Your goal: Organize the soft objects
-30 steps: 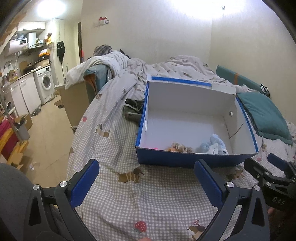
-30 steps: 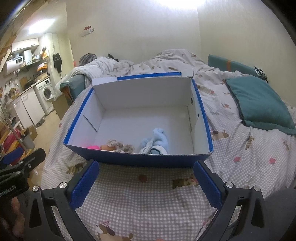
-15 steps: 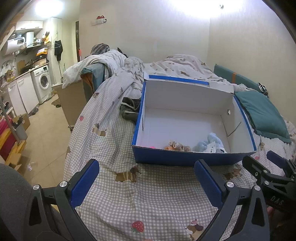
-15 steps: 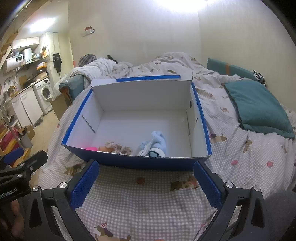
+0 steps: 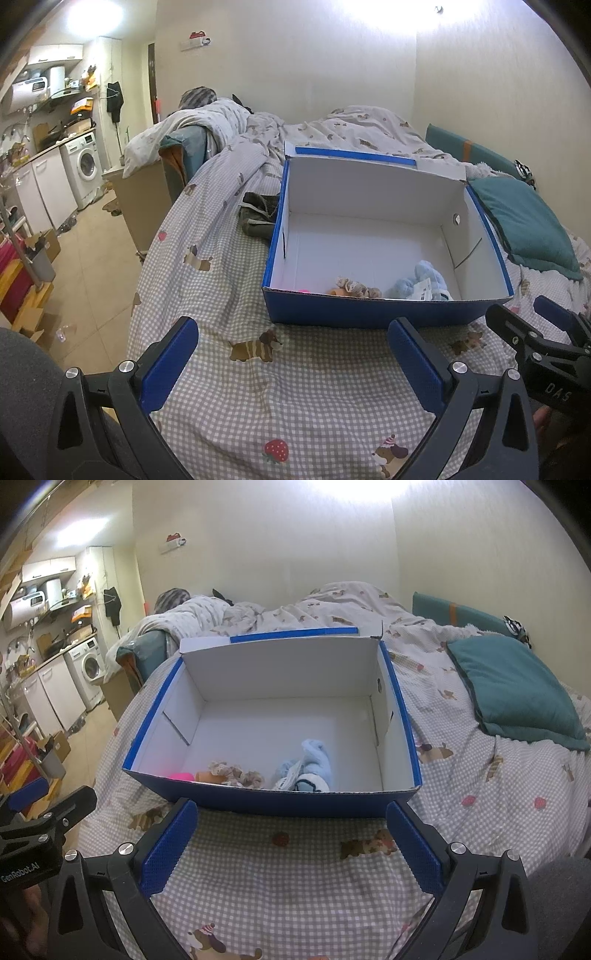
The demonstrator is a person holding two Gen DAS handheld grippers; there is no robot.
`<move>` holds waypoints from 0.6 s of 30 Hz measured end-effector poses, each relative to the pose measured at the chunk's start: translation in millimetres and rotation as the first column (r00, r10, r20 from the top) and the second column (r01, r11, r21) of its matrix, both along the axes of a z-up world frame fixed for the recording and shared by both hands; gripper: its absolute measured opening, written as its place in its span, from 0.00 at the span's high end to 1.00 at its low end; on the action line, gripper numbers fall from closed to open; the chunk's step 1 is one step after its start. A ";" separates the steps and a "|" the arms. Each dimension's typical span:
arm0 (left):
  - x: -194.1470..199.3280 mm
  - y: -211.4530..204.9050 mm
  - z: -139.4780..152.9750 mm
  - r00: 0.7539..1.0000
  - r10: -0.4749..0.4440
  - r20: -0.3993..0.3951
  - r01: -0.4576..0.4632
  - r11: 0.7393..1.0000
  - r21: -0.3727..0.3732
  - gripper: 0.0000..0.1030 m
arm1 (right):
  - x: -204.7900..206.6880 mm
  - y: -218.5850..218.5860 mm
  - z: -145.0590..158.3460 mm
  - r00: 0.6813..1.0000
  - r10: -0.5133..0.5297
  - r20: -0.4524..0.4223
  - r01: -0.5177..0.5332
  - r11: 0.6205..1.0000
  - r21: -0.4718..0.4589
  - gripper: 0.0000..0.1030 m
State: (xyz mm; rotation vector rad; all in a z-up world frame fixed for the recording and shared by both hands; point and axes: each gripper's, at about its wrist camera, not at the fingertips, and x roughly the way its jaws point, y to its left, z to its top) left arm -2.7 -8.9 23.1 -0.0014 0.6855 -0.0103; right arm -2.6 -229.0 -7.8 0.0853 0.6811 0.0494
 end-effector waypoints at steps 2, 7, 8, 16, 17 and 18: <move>-0.3 -0.3 -0.5 1.000 -0.001 0.000 0.001 1.000 0.000 0.01 | 0.0 0.3 -0.1 1.000 0.000 0.000 0.000 1.000 0.001 0.00; -0.4 -0.2 -0.6 1.000 0.000 0.000 0.000 1.000 0.000 0.01 | -0.5 -0.6 0.3 1.000 -0.004 0.002 0.004 1.000 0.008 0.00; -0.3 -0.3 -0.8 1.000 0.000 0.000 0.000 1.000 -0.001 0.01 | -0.4 -0.9 0.5 1.000 -0.005 0.001 0.005 1.000 0.009 0.00; -0.8 0.1 -1.2 1.000 -0.002 0.000 0.002 1.000 0.000 0.01 | -0.3 -1.0 0.6 1.000 -0.003 0.004 0.003 1.000 0.009 0.00; -0.7 0.3 -1.5 1.000 -0.002 -0.002 0.002 1.000 -0.001 0.01 | -0.6 -1.2 0.7 1.000 -0.004 0.005 0.004 1.000 0.010 0.00; -0.6 0.0 -1.3 1.000 -0.003 -0.003 0.003 1.000 -0.001 0.01 | -0.5 -1.4 0.8 1.000 -0.004 0.006 0.004 1.000 0.010 0.00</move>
